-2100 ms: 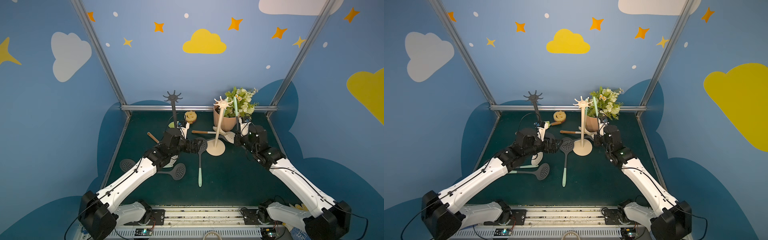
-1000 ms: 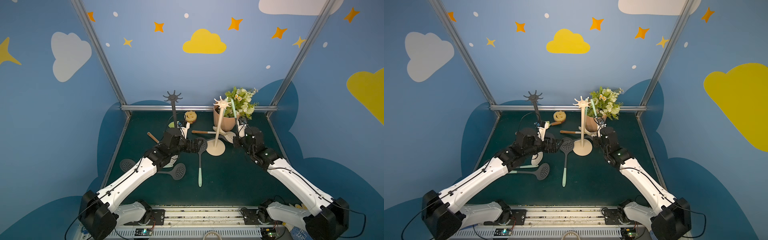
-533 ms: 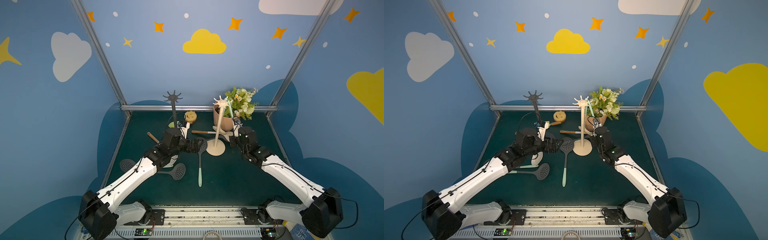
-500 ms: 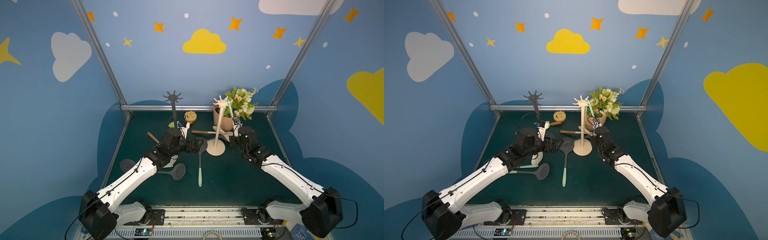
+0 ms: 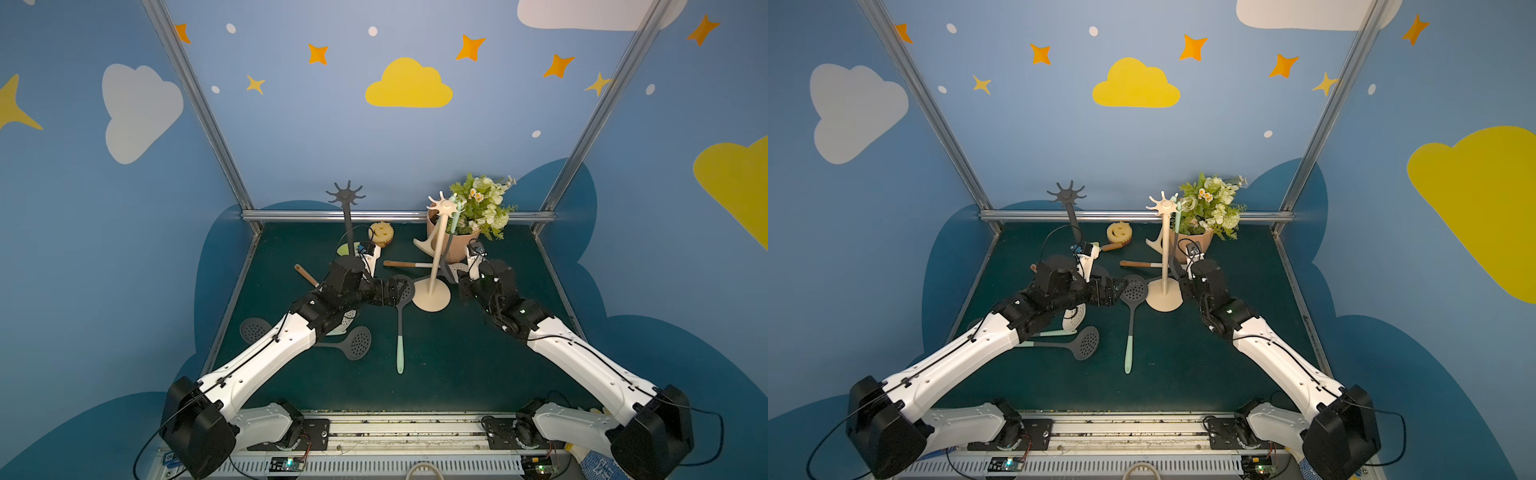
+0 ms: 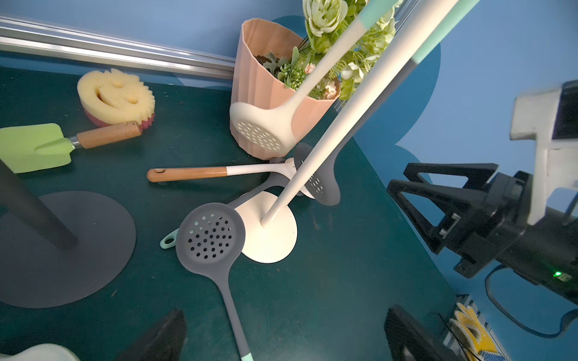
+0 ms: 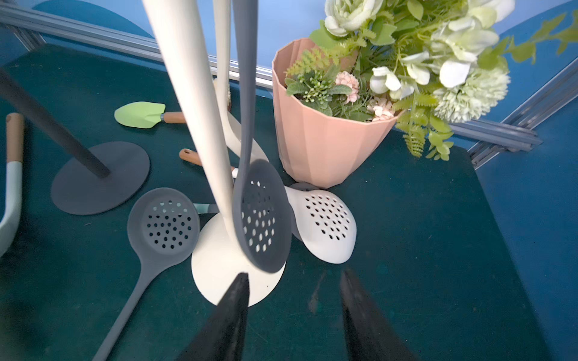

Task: Hang the skimmer on the kitchen utensil rack
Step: Hang the skimmer on the rack, then pick up the skimmer from the center of the board.

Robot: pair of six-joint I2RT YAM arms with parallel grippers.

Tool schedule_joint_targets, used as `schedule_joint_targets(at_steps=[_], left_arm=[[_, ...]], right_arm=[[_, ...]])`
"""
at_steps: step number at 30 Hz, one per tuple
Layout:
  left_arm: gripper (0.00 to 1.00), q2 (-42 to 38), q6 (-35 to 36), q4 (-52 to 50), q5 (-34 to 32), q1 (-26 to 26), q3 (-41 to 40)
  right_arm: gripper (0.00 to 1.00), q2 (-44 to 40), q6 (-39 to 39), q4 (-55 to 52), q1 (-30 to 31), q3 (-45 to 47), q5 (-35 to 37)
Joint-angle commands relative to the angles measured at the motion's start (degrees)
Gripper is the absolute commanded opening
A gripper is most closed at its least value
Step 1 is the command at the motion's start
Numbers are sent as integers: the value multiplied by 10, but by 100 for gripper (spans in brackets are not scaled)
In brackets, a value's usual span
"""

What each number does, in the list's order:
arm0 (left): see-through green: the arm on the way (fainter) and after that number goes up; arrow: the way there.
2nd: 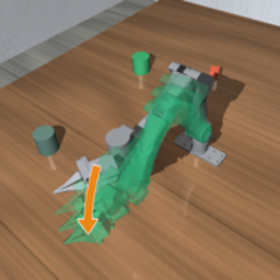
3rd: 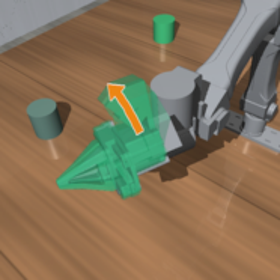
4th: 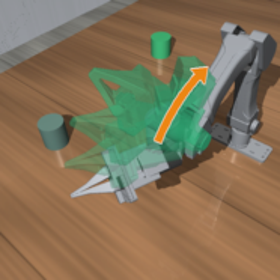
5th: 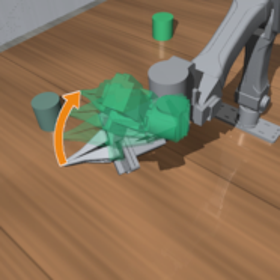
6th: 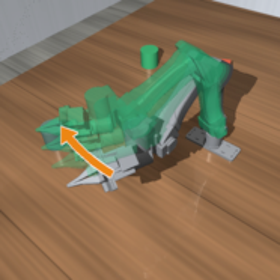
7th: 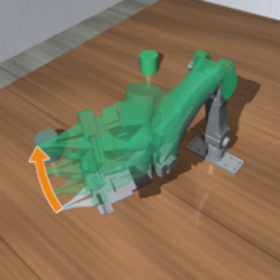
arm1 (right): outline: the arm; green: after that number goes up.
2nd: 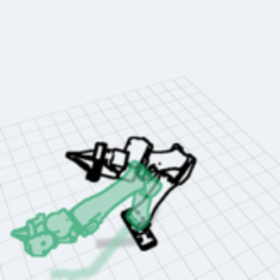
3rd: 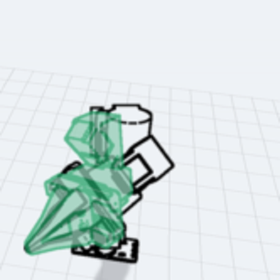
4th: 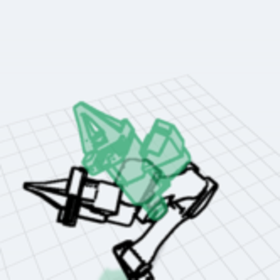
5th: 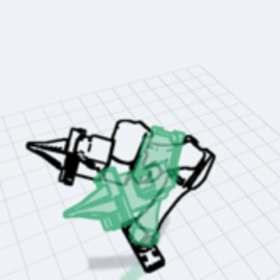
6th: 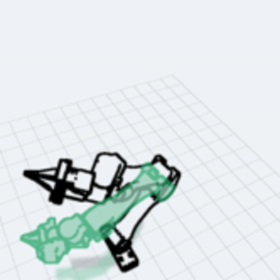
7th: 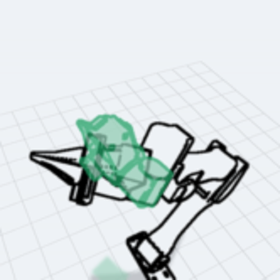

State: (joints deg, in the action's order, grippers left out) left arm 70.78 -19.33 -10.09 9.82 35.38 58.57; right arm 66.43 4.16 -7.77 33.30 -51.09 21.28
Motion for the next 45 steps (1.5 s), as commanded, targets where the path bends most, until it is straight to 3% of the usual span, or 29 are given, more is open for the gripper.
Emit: schedule_joint_targets(at_steps=[1, 7, 12, 19, 28, 33, 40, 45], left_arm=[[100, 4, -1, 0, -2, -2, -1], [100, 19, -8, -2, -10, -2, -1], [100, 50, -9, -12, -29, 2, 2], [97, 142, 22, -60, -122, 21, 29], [87, 304, 18, -164, -183, 7, 159], [78, 389, 74, -201, -209, 5, 246], [66, 464, 116, -250, -167, -18, 322], [60, 474, 146, -246, -80, -43, 329]], right_arm=[[49, -24, 69, 2, -11, 32, -28], [50, -58, 174, 8, -36, 98, -89], [51, -66, 218, 6, -38, 136, -133], [53, -100, 239, 47, -38, 215, -178], [53, -153, 215, 24, -38, 243, -230], [54, -185, 206, 25, -38, 262, -239], [55, -225, 193, 23, -39, 280, -238], [56, -224, 184, 24, -40, 282, -238]])
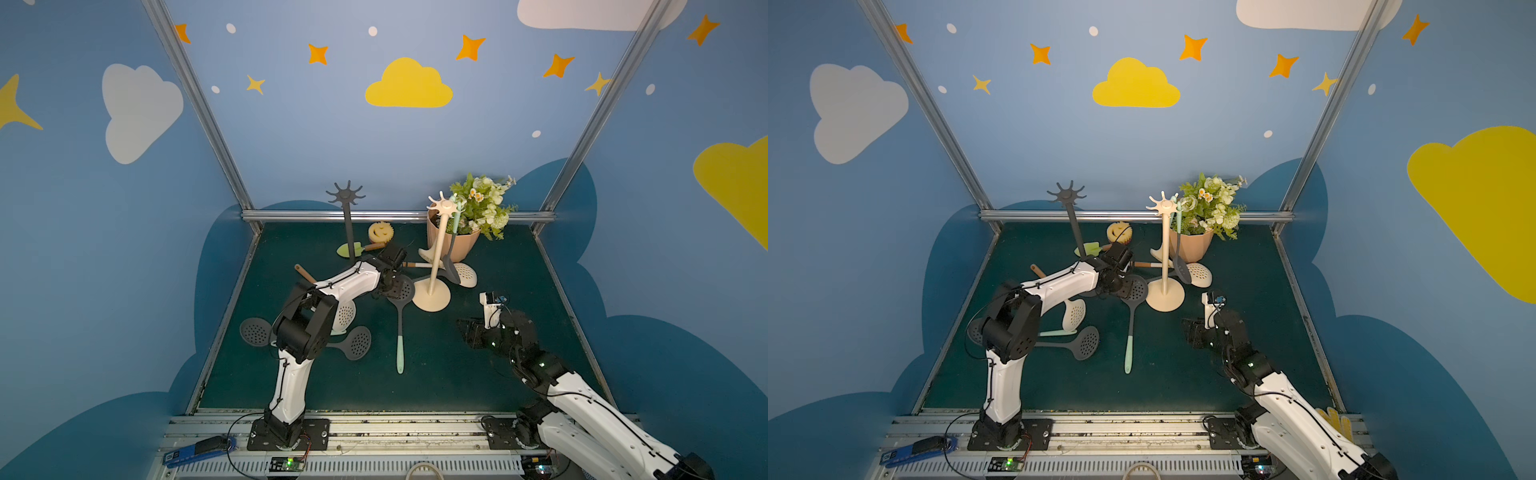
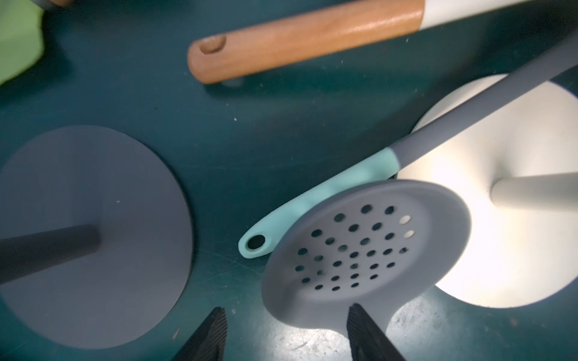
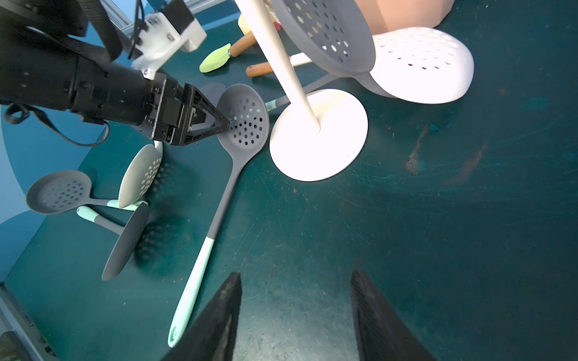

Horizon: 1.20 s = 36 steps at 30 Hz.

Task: Hang the skimmer on the kitchen utensil rack
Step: Pick up the skimmer from the center of the board.

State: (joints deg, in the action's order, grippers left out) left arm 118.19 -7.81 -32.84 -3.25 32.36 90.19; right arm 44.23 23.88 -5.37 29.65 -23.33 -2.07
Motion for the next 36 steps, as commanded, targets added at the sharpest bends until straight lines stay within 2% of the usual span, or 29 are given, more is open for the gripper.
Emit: schedule_joint_targets(at_steps=[1, 12, 19, 29, 32, 36], left_arm=[[59, 2, 37, -19, 62, -17, 13], [48, 23, 56, -8, 143, -50, 24], [35, 51, 47, -20, 189, -54, 55], [8, 17, 20, -11, 204, -54, 30], [4, -1, 8, -6, 203, -55, 10], [3, -22, -11, -1, 203, -55, -15]], right_arm=[[56, 0, -15, -1, -5, 3, -4], [56, 3, -19, 3, -8, 3, -10], [56, -1, -17, 1, -9, 6, -8], [56, -14, -15, -9, -10, 2, -3], [56, -16, -16, -16, -9, 1, -6], [56, -19, -21, -22, -9, -3, -16]])
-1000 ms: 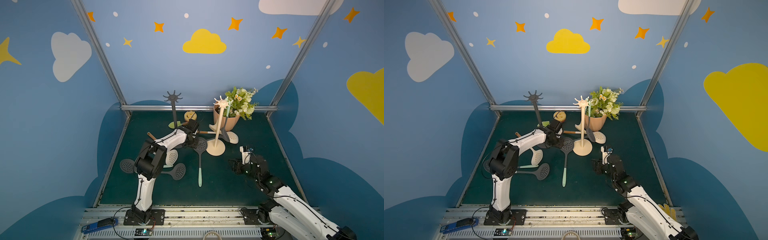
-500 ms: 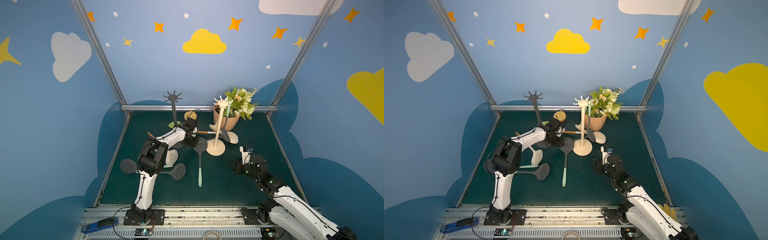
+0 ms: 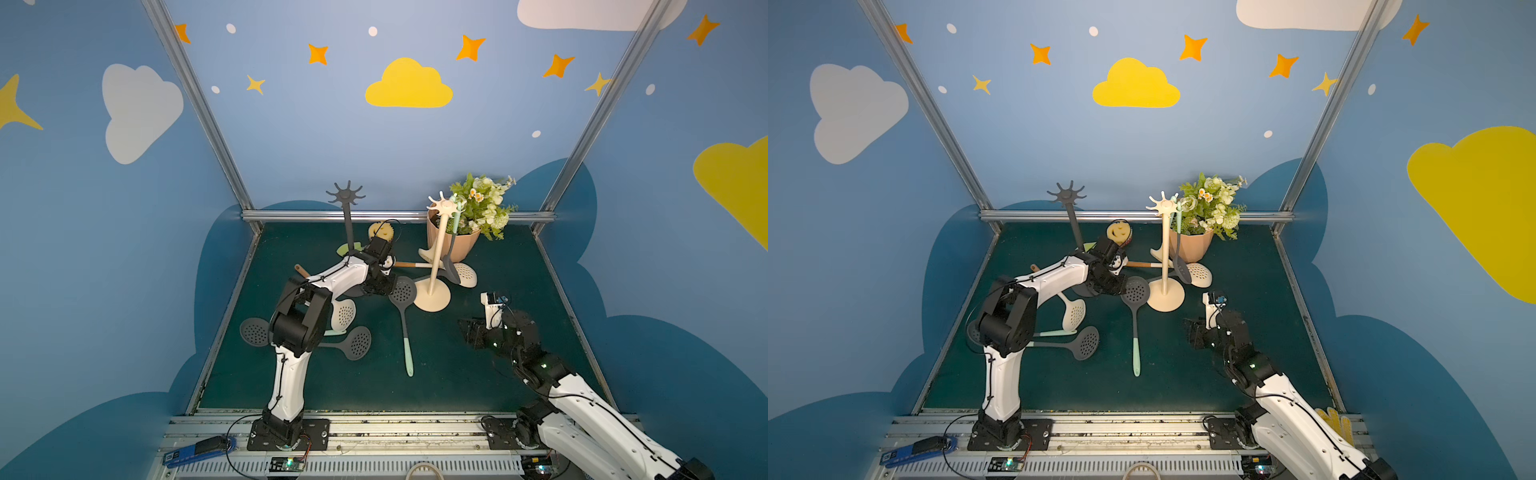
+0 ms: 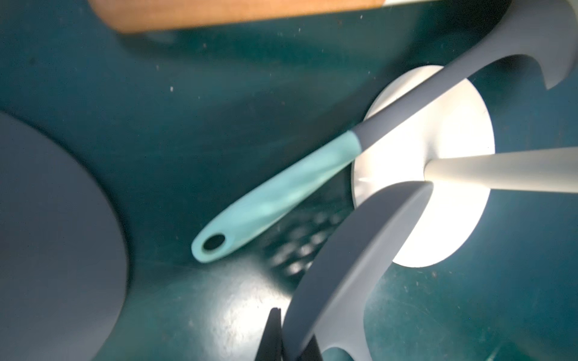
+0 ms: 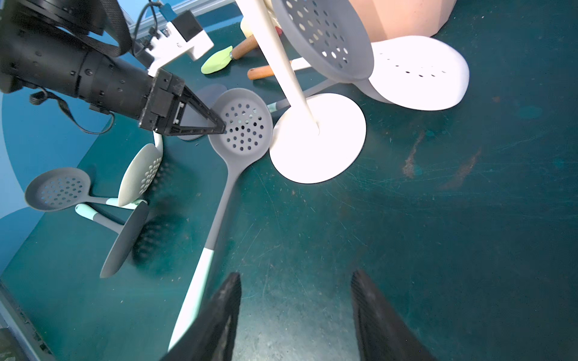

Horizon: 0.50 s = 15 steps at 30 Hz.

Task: Hang the skimmer on the kitchen utensil rack
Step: Pick up the skimmer from the center of the board.

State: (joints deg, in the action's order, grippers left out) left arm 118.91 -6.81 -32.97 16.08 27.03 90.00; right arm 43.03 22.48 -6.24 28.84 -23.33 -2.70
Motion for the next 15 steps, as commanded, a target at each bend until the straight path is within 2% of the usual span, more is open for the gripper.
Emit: schedule_joint_targets(at_steps=[1, 10, 15], left_arm=[[3, -33, -28, 1, 11, -1, -18], [3, -100, -119, 22, 27, 6, -77], [3, -155, -123, 22, 50, 24, -114]], right_arm=[[56, -8, -7, -11, -1, -2, -13], [55, -17, 48, 10, 12, 6, -27], [55, -13, 65, 31, 30, 12, -34]])
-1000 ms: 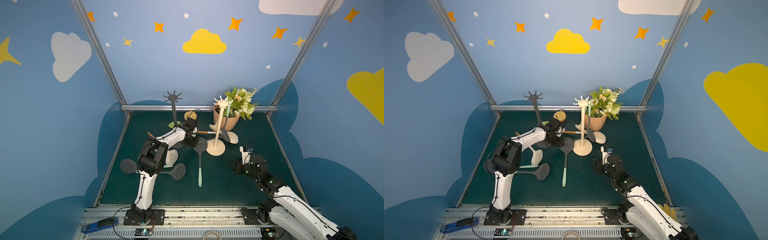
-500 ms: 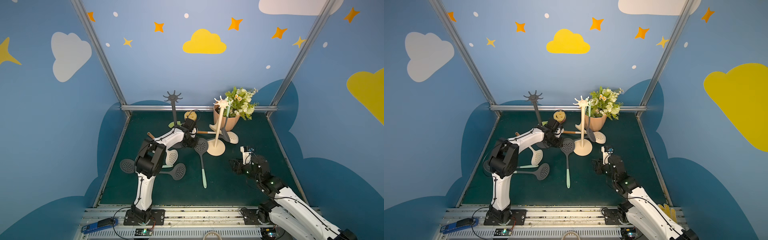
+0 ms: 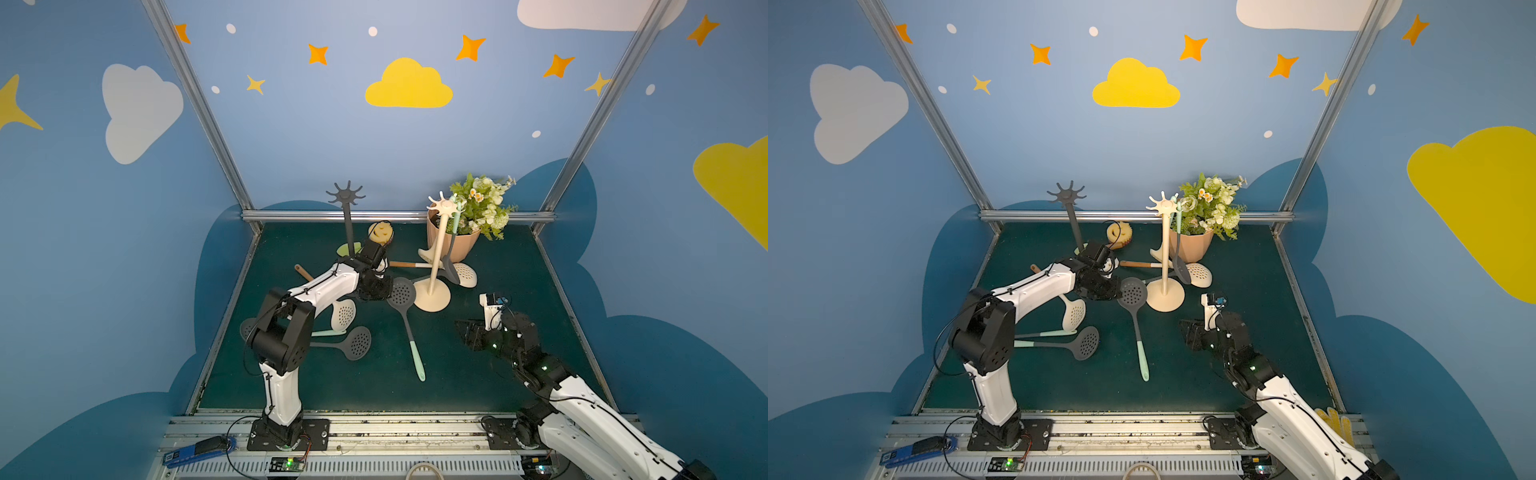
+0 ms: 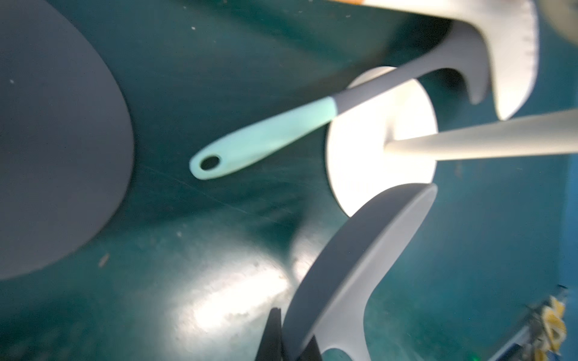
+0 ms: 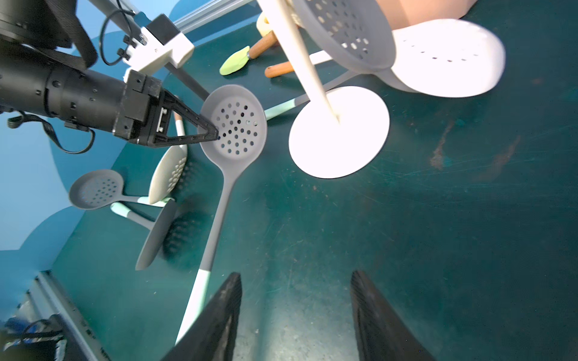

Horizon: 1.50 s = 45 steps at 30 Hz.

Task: Hang the skimmer on the kitchen utensil rack
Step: Pick up the skimmer from the center of the board.

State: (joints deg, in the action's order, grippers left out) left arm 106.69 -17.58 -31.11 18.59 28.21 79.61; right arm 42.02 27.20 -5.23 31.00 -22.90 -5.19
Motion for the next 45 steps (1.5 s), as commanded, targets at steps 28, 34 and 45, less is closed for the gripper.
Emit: schedule_joint_targets(at_steps=[28, 34, 45], left_arm=[[3, -127, 212, -135, 144, 150, -9], [3, -123, 213, -135, 153, 151, 1], [60, -149, 114, -93, 89, 153, 18]], right_arm=[[61, 131, -186, -203, 20, -207, -187], [40, 140, -186, -197, 29, -207, -193], [9, 105, -122, -161, 29, -174, -140]])
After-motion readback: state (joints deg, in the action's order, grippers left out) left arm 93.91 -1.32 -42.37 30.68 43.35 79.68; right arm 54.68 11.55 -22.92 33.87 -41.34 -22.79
